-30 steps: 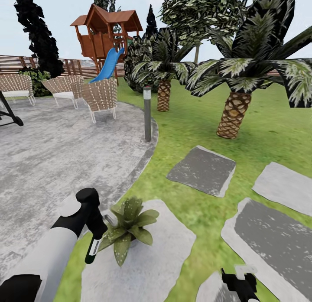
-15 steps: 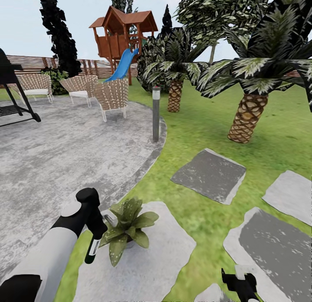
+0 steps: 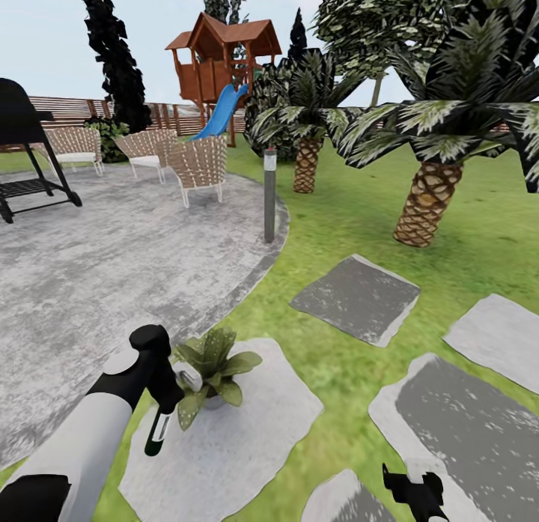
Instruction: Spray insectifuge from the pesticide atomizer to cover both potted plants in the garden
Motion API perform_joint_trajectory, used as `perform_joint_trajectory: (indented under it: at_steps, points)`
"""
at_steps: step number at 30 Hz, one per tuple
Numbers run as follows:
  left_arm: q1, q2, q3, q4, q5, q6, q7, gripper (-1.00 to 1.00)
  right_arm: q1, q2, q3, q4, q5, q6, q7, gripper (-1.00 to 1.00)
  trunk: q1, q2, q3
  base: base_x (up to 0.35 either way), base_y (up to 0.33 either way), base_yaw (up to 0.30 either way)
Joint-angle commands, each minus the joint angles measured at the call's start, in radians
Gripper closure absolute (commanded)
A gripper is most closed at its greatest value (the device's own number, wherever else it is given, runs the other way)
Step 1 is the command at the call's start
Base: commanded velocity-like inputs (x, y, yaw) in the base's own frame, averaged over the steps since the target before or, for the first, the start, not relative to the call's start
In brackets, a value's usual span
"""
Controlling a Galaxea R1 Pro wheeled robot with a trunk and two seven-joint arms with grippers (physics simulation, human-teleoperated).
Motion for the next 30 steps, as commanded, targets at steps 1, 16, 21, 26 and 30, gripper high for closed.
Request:
perform_joint_trajectory:
  at_steps: [1, 16, 21, 26, 30]
  points:
    - [0.000, 0.000, -0.001, 0.000, -0.008, 0.010, -0.009, 1.00, 0.000, 0.000, -0.007, 0.001, 0.011, -0.003, -0.003, -1.00, 0.000, 0.000, -0.001, 0.095, -0.257, 0.262]
    - [0.008, -0.004, -0.003, 0.000, -0.008, 0.028, -0.009, 1.00, 0.000, 0.001, -0.007, 0.001, 0.012, -0.003, -0.003, -1.00, 0.000, 0.000, -0.001, 0.220, -0.242, 0.241]
    - [0.008, -0.003, -0.004, 0.000, -0.009, 0.029, -0.009, 1.00, 0.000, 0.000, -0.007, 0.002, 0.012, -0.003, -0.002, -1.00, 0.000, 0.000, -0.001, 0.032, -0.275, 0.010]
    - [0.008, 0.002, -0.001, 0.000, -0.009, 0.029, -0.009, 1.00, 0.000, 0.000, -0.007, 0.001, 0.012, -0.003, -0.003, -1.00, 0.000, 0.000, -0.001, 0.001, -0.286, 0.026]
    - [0.018, 0.015, 0.000, -0.004, -0.010, 0.027, -0.009, 1.00, 0.000, 0.000, -0.007, 0.001, 0.012, -0.003, -0.003, -1.00, 0.000, 0.000, -0.001, 0.000, -0.179, 0.237]
